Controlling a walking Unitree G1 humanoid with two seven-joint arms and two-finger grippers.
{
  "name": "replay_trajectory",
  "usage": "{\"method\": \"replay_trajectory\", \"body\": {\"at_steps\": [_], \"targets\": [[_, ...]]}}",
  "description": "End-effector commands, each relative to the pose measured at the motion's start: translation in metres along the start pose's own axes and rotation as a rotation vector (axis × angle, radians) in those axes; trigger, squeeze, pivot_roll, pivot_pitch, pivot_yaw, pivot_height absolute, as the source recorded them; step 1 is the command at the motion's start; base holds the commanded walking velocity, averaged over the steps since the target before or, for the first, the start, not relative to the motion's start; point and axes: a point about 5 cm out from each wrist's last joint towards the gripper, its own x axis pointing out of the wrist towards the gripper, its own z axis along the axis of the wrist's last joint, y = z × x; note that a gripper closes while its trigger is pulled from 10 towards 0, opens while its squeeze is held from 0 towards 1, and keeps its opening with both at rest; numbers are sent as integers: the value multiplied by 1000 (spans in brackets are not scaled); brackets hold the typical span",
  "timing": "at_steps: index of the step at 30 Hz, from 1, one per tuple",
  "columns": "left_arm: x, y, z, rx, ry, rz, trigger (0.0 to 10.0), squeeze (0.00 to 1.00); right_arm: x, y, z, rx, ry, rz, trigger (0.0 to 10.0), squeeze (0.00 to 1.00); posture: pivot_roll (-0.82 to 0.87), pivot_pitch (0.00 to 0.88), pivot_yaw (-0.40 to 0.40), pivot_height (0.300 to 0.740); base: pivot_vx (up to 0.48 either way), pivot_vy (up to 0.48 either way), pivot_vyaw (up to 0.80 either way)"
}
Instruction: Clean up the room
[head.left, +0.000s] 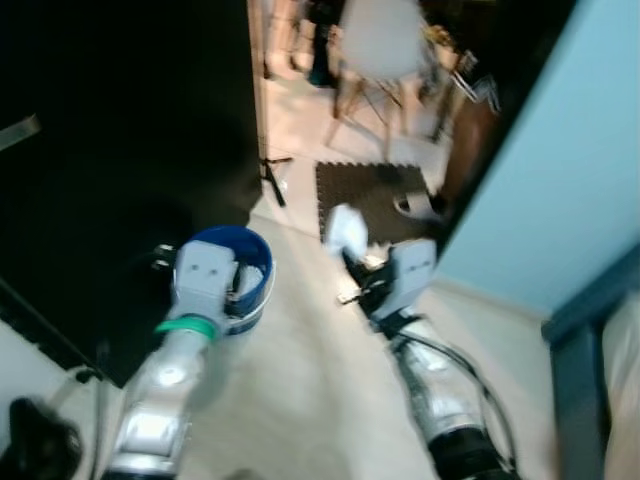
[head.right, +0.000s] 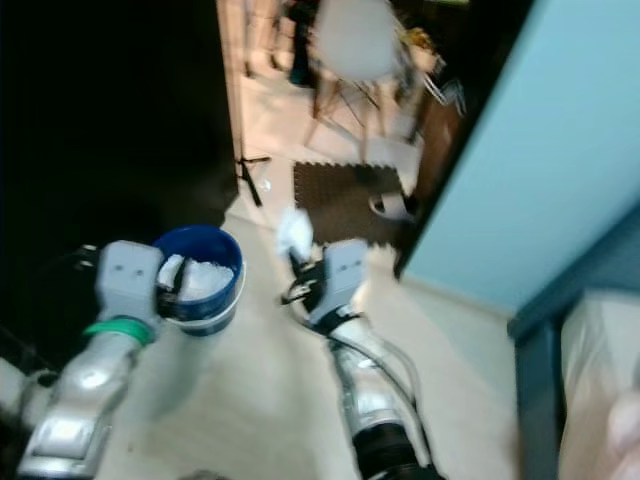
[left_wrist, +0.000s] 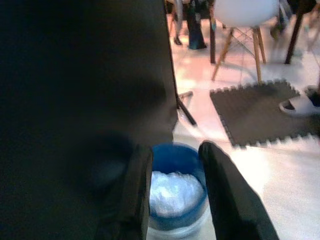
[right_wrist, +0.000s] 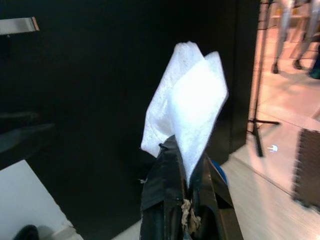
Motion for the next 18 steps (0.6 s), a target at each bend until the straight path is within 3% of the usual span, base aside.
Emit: {"method": "replay_trajectory", "body": {"at_steps": [1, 18], "targets": [[-2, -9, -3, 1, 19, -29, 10000, 0, -8, -12, -6, -3, 31, -42, 10000, 0, 72, 0, -5, 733, 472, 0, 613], [2, -5, -3, 16, 19, -33, 10000, 0, -6, -21, -2, -6, 5, -104, 10000, 0, 64, 0, 17, 733, 471, 0, 36]]}}
